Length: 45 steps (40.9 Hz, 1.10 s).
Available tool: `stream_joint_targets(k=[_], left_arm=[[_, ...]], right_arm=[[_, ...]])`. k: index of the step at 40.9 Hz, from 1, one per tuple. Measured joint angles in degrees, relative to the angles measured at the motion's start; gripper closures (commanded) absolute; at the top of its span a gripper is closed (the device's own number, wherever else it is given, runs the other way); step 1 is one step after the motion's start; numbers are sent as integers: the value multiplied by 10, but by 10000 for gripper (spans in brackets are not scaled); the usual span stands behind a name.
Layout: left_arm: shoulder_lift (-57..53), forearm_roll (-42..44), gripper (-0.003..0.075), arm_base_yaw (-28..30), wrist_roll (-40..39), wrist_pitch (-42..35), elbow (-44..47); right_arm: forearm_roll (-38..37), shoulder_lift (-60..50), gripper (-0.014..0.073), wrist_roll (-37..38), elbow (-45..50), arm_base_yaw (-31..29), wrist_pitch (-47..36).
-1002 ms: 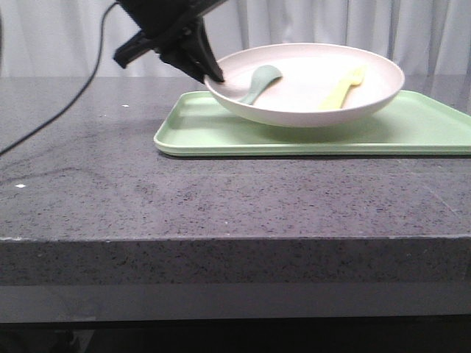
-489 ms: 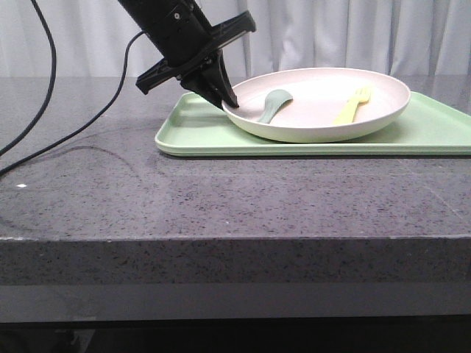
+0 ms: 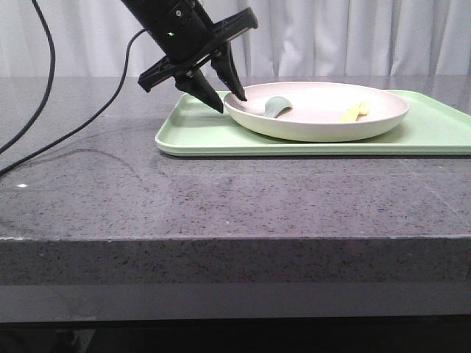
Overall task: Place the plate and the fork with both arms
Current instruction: 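Lift the plate with the left gripper and carry it onto the green tray, then open the left gripper and raise it away from the plate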
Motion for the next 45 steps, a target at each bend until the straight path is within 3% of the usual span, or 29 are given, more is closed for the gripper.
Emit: stream_joint_targets(k=[6,11,20,32,40,45], left_arm=[[0,7,351,0,19,53,-40],[-4,28,421,2,30,108,-90],[-13,82,741,4,32,164,-145],[-60,152,738,5,34,169,-104],[-169,283,738,15,36,161,56],[-256,299,738,41,26,87,197]], right_arm=[[0,0,3,0,0,0,0],[0,0,3,0,0,0,0],[0,0,3,0,0,0,0],[0,0,3,0,0,0,1],[0,0,3,0,0,0,1],[0,0,3,0,0,0,1]])
